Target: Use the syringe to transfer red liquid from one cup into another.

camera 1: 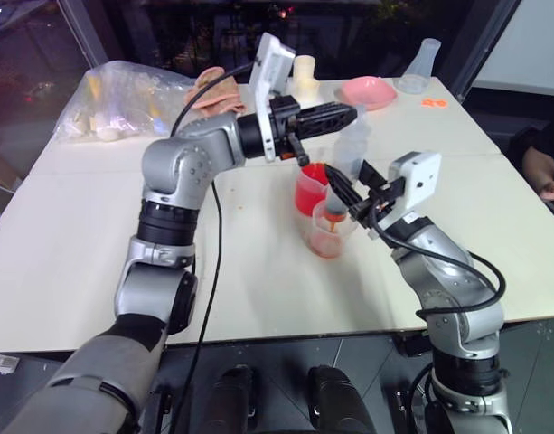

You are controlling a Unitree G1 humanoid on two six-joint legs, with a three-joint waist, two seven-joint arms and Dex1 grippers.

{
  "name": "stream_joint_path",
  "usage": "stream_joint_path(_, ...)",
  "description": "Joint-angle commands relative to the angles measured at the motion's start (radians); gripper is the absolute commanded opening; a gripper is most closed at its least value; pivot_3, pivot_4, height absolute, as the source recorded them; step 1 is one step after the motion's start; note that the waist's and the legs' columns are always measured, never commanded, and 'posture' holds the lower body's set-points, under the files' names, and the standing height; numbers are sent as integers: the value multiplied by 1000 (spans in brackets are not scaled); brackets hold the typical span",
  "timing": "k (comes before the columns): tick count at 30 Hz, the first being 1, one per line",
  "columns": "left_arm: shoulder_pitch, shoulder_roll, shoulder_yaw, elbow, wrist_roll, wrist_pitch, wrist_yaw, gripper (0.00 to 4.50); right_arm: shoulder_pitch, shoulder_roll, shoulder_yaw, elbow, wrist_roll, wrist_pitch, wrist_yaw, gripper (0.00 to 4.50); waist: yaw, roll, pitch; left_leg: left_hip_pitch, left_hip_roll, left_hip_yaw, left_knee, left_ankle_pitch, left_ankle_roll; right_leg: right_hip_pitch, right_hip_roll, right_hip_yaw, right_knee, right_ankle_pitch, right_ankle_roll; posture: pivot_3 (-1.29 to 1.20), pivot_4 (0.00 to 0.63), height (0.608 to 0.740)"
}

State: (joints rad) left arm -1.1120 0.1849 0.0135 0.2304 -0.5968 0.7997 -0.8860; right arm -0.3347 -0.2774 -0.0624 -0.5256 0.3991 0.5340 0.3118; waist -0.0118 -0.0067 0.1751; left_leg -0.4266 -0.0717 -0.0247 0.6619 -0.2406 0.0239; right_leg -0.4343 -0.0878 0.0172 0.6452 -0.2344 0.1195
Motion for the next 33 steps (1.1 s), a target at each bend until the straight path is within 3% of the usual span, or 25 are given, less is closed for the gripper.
stream_joint_path(1,12,-23,-66,-27,0,35,-18,11,-66,-3,-28,-52,21,-28,-8,1458,0,0,0,0,0,0,0,0,0,0,0,0,0,0,0,0,150,740)
stream_joint_path(17,68,-21,-86,-65,9,49,-14,11,-85,-11,-42,-71,47,-1,-19,1458,0,0,0,0,0,0,0,0,0,0,0,0,0,0,0,0,150,740)
stream_joint_path(33,4,-33,-18,-61,-14,28,5,11,-68,-10,-34,-80,58,10,-32,1458,1,0,0,0,0,0,0,0,0,0,0,0,0,0,0,0,150,740)
